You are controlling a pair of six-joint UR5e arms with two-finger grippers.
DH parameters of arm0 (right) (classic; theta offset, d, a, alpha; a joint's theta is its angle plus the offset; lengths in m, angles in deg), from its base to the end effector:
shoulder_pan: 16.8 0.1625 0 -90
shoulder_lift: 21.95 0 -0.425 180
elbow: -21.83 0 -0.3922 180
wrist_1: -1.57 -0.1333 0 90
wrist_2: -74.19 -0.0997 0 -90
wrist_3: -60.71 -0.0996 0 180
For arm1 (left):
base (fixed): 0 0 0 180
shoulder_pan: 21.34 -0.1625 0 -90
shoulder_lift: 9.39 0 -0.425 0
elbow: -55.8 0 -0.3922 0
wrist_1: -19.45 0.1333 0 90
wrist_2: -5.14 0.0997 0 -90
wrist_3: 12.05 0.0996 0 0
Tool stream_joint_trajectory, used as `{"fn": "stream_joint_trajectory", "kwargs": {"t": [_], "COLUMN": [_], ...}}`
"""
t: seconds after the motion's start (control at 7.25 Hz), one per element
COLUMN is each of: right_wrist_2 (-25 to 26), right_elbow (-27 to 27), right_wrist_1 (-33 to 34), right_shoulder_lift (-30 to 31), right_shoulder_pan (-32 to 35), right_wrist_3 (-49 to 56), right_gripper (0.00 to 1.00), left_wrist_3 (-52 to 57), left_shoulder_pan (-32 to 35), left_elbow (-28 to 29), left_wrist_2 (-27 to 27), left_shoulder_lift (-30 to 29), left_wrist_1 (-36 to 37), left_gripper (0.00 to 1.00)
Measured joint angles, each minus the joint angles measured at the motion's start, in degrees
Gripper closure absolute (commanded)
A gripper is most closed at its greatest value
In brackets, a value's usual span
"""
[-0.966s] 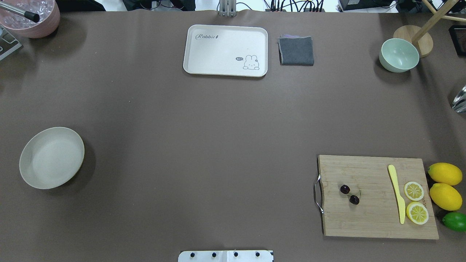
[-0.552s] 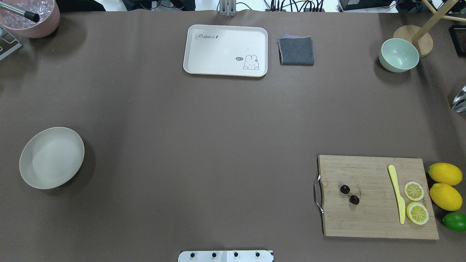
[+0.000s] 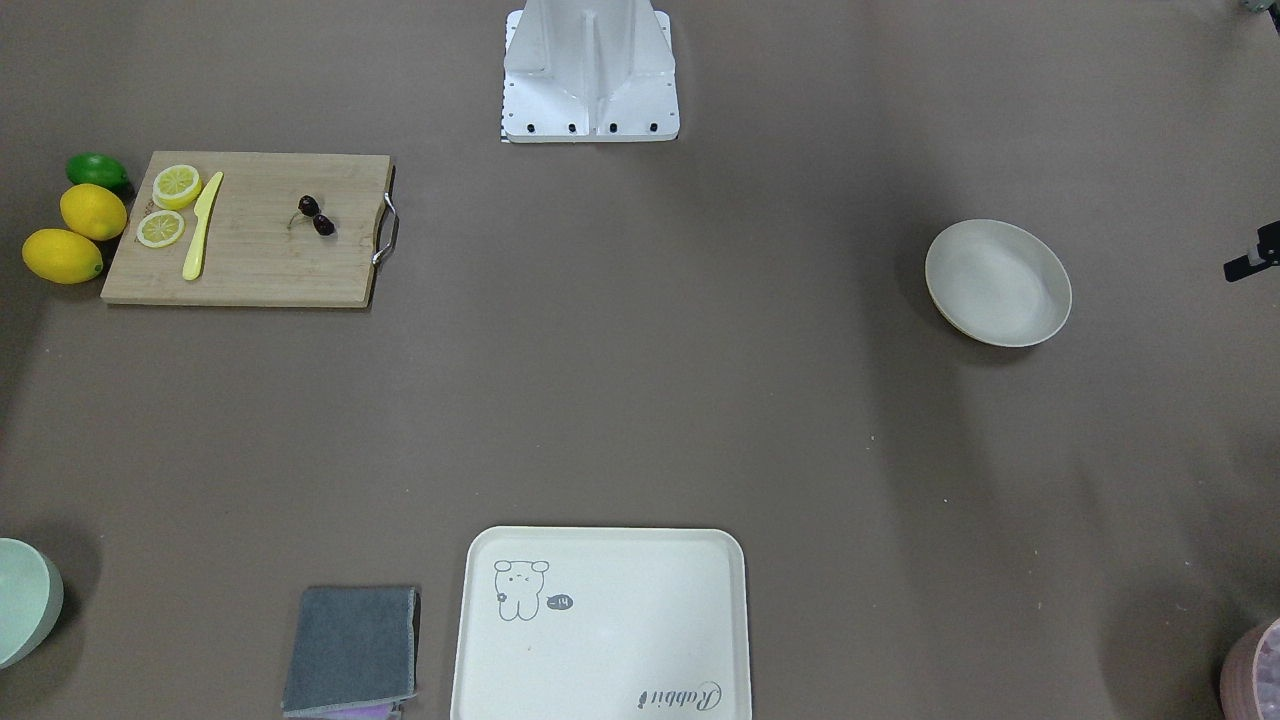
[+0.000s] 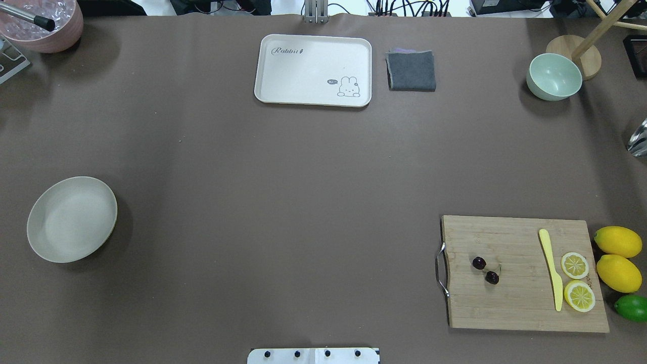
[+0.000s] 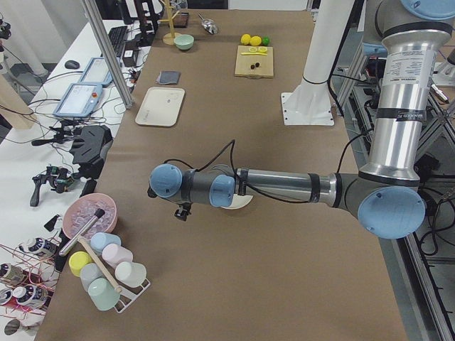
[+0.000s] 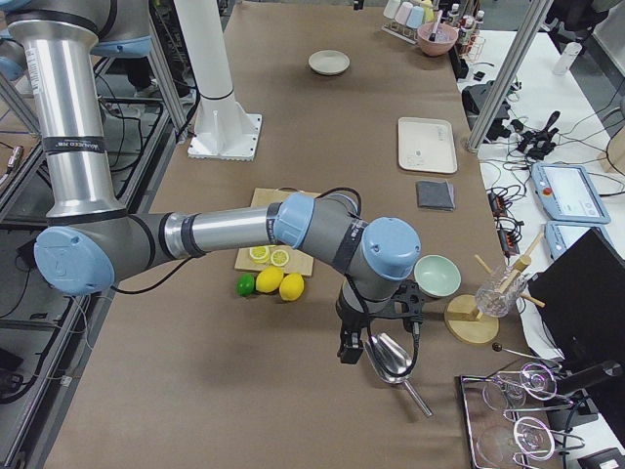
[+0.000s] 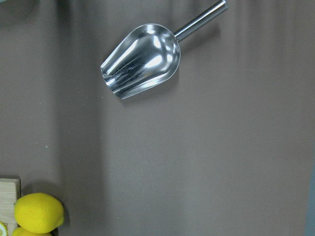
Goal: Place red cherry on plate
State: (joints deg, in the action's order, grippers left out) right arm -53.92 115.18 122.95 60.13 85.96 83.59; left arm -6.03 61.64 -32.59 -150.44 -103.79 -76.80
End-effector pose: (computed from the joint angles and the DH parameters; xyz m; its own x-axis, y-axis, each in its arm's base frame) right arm 0.1827 -0.4814 0.6147 0.7445 -0.0053 0.6676 0.0891 0.9918 -0.0914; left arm 0.0224 -0.5305 0.5922 0.3780 0.2943 -0.8778 -0.1612 0.9546 0.2506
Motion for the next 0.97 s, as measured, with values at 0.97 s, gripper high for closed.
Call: {"fn": "stream_joint_trajectory", "kwargs": {"t": [0.97], "right_wrist_2": [-0.1], "right_elbow": [-2.2], "right_wrist_1": [-0.5], "right_shoulder_lift": [-0.4], "right_shoulder_pan": [-0.6], "right_wrist_3": [0.1], "right_gripper": [0.00], "left_wrist_3": [-21.8], "left_shoulder_pan": [-8.6], "left_elbow": [5.8], "left_wrist_2": [1.5], "left_shoulder_lift": [0.0], "left_wrist_1": [-26.4], "left_gripper": [0.02]}}
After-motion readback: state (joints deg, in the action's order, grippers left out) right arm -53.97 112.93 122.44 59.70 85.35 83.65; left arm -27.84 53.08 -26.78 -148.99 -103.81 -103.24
